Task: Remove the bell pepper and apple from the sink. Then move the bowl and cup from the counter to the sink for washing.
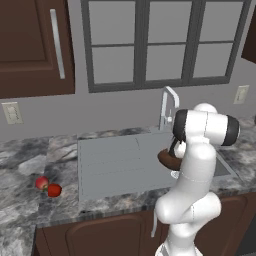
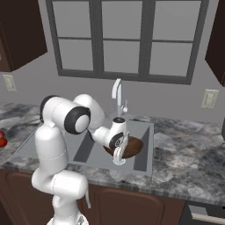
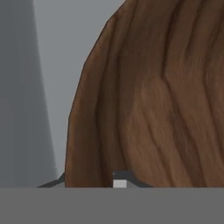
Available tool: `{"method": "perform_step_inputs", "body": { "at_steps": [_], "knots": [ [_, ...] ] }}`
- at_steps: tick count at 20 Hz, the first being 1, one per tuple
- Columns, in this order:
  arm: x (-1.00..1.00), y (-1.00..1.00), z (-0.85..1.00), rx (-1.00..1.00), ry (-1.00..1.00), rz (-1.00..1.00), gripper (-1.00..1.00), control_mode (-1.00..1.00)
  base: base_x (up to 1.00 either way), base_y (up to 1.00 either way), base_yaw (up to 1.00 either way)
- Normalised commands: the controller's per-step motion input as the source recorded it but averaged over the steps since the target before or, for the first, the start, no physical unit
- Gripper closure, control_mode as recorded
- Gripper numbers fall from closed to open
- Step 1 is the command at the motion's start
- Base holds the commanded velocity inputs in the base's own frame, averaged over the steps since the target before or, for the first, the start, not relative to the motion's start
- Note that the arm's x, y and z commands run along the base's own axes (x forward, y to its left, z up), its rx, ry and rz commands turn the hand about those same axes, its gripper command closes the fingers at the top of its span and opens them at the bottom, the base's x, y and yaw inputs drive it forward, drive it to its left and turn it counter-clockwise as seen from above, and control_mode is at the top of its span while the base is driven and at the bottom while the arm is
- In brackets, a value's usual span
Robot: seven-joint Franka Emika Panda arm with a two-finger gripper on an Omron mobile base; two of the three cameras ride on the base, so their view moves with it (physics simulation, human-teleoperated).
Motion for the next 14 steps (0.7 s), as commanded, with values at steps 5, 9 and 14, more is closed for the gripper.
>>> {"method": "perform_step_inputs", "body": {
  "at_steps": [5, 9, 14],
  "knots": [
    [0.15, -0.07, -0.16, 0.0, 0.0, 0.0, 1.0, -1.0, 0.0, 0.0, 0.0],
    [0.06, -0.11, -0.16, 0.0, 0.0, 0.0, 1.0, -1.0, 0.0, 0.0, 0.0],
    [0.01, -0.12, -0.2, 0.0, 0.0, 0.0, 1.0, -1.0, 0.0, 0.0, 0.0]
  ]
}}
